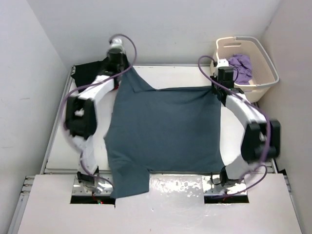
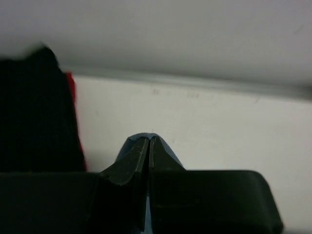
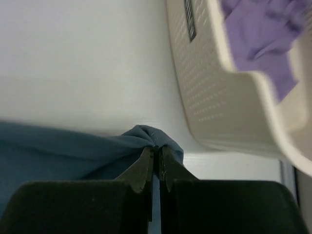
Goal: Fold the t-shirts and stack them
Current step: Flatten out the tshirt, then fold the flattened tshirt in 1/3 of the way
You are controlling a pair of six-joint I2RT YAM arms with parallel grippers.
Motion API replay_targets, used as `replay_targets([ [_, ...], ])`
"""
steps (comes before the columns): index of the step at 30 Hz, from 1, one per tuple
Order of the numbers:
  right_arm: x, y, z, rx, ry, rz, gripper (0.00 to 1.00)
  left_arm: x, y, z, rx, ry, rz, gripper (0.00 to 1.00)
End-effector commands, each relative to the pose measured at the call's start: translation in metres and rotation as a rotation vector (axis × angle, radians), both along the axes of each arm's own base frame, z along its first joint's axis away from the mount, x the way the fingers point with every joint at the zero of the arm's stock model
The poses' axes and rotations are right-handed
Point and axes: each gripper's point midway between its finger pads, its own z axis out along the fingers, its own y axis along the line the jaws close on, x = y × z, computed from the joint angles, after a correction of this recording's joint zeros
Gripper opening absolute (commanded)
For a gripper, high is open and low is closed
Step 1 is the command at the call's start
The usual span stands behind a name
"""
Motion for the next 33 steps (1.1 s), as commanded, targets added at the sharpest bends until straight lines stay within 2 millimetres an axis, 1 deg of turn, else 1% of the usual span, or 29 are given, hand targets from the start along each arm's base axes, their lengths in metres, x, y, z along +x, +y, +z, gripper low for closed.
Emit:
replay_targets([
  [1,0.048,0.008,-0.014,0.095,-0.044,0.039,0.0,0.042,-0.019,-0.026,-0.037,0.028,-0.063,0.0],
  [2,0.063,0.011,-0.013,0.097,-0.03,0.066,0.0,0.057,-0.022,-0.017,-0.041,0.005,-0.066,0.0],
  [3,0.07,0.018,-0.053,0.111,0.063,0.096,0.0,0.067,-0.028,-0.054,-0.038,0.061,-0.085,0.0],
  [4,0.076,0.022,-0.062,0.115,0.084,0.12,0.0,0.069,-0.032,-0.066,-0.039,0.09,-0.099,0.0],
  [5,0.087,0.024,-0.061,0.115,0.079,0.13,0.0,0.074,-0.035,-0.073,-0.041,0.09,-0.111,0.0],
  [6,0.091,0.022,-0.069,0.111,0.093,0.123,0.0,0.077,-0.037,-0.088,-0.046,0.109,-0.115,0.0],
  [7,0.098,0.02,-0.082,0.107,0.12,0.112,0.0,0.084,-0.038,-0.082,-0.05,0.065,-0.117,0.0],
  [9,0.105,0.014,-0.091,0.104,0.136,0.09,0.0,0.087,-0.038,-0.091,-0.048,0.067,-0.111,0.0],
  [10,0.11,0.014,-0.097,0.104,0.145,0.088,0.0,0.089,-0.036,-0.091,-0.045,0.059,-0.108,0.0],
  [13,0.12,0.012,-0.104,0.096,0.151,0.082,0.0,0.092,-0.034,-0.093,-0.04,0.053,-0.098,0.0],
  [14,0.12,0.01,-0.106,0.093,0.162,0.074,0.0,0.093,-0.033,-0.092,-0.043,0.054,-0.096,0.0],
  [17,0.122,0.005,-0.102,0.096,0.168,0.052,0.0,0.089,-0.033,-0.089,-0.052,0.076,-0.095,0.0],
  [18,0.12,0.005,-0.1,0.096,0.165,0.052,0.0,0.085,-0.03,-0.076,-0.053,0.066,-0.083,0.0],
  [19,0.117,0.003,-0.1,0.091,0.171,0.054,0.0,0.078,-0.026,-0.084,-0.051,0.095,-0.07,0.0],
  [20,0.115,0.002,-0.09,0.085,0.157,0.048,0.0,0.073,-0.024,-0.08,-0.056,0.095,-0.059,0.0],
  [21,0.112,0.001,-0.086,0.08,0.154,0.046,0.0,0.066,-0.022,-0.06,-0.064,0.073,-0.058,0.0],
  [22,0.105,-0.002,-0.08,0.067,0.154,0.042,0.0,0.053,-0.019,-0.055,-0.072,0.082,-0.051,0.0],
  [23,0.1,-0.002,-0.087,0.065,0.178,0.043,0.0,0.047,-0.017,-0.073,-0.072,0.125,-0.041,0.0],
  [24,0.096,-0.003,-0.076,0.059,0.166,0.04,0.0,0.036,-0.012,-0.06,-0.07,0.127,-0.024,0.0],
  [25,0.085,-0.005,-0.081,0.052,0.205,0.033,0.0,0.027,-0.01,-0.062,-0.078,0.147,-0.011,0.0],
  [26,0.079,-0.009,-0.075,0.045,0.208,0.019,0.0,0.012,-0.005,-0.062,-0.074,0.162,0.003,0.0],
  [27,0.074,-0.01,-0.074,0.038,0.218,0.015,0.0,0.005,0.001,-0.061,-0.068,0.167,0.03,0.0],
  [28,0.064,-0.015,-0.079,0.034,0.255,-0.007,0.0,-0.003,0.007,-0.062,-0.071,0.175,0.057,0.0],
  [29,0.059,-0.02,-0.079,0.027,0.271,-0.03,0.0,-0.018,0.015,-0.059,-0.062,0.175,0.085,0.0],
  [30,0.056,-0.024,-0.077,0.02,0.277,-0.046,0.0,-0.025,0.018,-0.056,-0.069,0.173,0.104,0.0],
  [31,0.05,-0.025,-0.079,0.023,0.293,-0.056,0.0,-0.032,0.021,-0.054,-0.07,0.178,0.115,0.0],
  [32,0.047,-0.028,-0.079,0.022,0.293,-0.063,0.0,-0.042,0.022,-0.037,-0.081,0.147,0.112,0.0],
  [33,0.041,-0.027,-0.078,0.025,0.294,-0.059,0.0,-0.052,0.023,-0.046,-0.083,0.164,0.107,0.0],
])
